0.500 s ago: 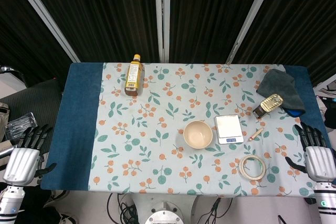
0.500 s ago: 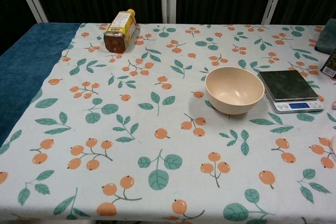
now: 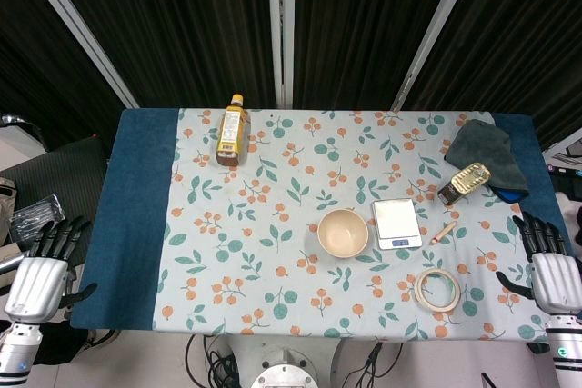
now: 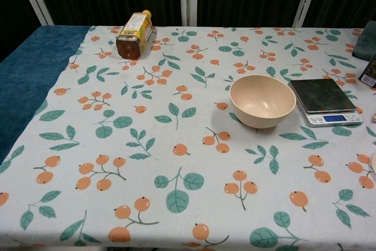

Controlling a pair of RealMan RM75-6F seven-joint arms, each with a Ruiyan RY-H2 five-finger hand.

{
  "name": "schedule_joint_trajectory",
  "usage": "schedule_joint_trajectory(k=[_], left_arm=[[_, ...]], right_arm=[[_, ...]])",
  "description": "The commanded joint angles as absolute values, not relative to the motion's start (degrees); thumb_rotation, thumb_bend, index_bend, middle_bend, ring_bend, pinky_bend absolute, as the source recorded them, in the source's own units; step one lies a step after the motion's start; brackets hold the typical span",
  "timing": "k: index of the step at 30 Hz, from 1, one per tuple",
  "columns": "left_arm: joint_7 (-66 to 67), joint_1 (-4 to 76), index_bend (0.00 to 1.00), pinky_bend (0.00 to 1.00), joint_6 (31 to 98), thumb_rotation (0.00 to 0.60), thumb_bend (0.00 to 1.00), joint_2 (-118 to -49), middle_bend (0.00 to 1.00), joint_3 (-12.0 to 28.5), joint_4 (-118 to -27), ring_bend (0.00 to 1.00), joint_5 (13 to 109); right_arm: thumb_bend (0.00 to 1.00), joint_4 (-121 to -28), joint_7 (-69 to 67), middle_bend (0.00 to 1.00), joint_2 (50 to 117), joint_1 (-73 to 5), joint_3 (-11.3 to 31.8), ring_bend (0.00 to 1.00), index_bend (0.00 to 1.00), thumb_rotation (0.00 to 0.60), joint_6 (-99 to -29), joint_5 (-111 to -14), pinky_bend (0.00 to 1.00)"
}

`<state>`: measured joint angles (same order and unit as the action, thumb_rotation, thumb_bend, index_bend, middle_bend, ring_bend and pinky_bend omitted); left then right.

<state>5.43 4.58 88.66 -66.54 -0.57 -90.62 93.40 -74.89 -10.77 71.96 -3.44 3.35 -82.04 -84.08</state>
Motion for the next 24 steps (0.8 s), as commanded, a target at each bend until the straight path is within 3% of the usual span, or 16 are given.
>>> schedule_joint_trajectory(k=[1, 12, 24], left_arm=[[5.3, 4.6, 0.01, 0.00, 88.7, 0.600, 0.09, -66.4, 0.00, -0.5, -90.8, 0.00, 93.2], [5.7, 5.9, 0.01, 0.00, 86.6, 0.600, 0.09, -66.8, 0.00, -0.3, -90.5, 0.00, 93.2], [6.4, 4.9, 0.01, 0.00, 87.5, 0.600, 0.09, -66.6, 0.00, -0.6, -91.1, 0.00, 92.5]], right_arm=[[0.09, -73.9, -11.4, 0.00, 72.2, -4.0, 3.6, 0.00, 0.00, 0.600, -80.6, -83.4, 0.00], [0.11, -71.9, -0.3, 0.00, 71.7, -10.3, 5.9, 0.00, 0.00, 0.600, -74.0, -82.4, 0.00], [0.11, -70.0, 13.9, 0.00, 74.8, -17.2, 4.7, 0.00, 0.15, 0.600, -67.6, -84.5, 0.00]])
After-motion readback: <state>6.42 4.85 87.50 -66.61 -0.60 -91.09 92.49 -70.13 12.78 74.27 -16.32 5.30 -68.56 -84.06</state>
